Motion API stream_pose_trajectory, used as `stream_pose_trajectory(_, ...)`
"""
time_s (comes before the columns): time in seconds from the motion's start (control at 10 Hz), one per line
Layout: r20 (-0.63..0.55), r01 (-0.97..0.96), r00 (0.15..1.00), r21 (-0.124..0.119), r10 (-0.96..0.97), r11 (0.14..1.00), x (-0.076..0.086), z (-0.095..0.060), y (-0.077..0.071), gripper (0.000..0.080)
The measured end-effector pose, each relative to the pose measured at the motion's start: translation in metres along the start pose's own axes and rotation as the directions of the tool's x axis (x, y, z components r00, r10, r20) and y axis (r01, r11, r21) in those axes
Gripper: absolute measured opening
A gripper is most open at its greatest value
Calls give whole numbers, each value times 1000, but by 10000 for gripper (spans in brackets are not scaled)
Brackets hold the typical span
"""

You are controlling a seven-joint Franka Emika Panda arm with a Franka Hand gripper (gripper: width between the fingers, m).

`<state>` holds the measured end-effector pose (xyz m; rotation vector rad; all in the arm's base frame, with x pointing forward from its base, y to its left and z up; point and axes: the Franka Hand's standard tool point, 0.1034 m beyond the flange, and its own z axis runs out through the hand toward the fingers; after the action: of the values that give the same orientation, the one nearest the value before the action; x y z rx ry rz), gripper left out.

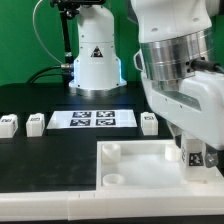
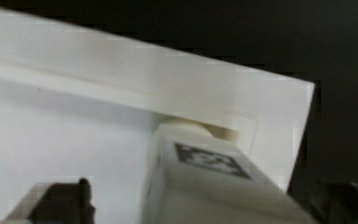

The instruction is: Assemble one leg

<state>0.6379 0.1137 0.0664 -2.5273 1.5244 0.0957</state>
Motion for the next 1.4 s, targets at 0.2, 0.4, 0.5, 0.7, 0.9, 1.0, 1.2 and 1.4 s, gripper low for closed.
stream_pose_trajectory(0.2,0,127,992,0,-127,992,0,0,0,647)
stream_pose_trajectory(0.4,-1,309,951,-2,-309,951,0,0,0,649)
stream_pose_trajectory(0.5,-10,517,856,-44,-518,855,-1,0,0,649)
stream_pose_trajectory(0.7,6,788,612,-91,-791,609,-7,-4,-6,649)
stream_pose_trajectory(0.9,9,802,594,-89,-804,591,-5,-4,-5,649)
stream_pose_trajectory(1.0,7,786,614,-90,-789,611,-5,-4,-5,557)
stream_pose_trajectory(1.2,-1,717,695,-86,-719,692,-6,-4,-5,344)
stream_pose_trajectory(1.4,-21,525,849,-82,-528,847,-5,-4,-4,296)
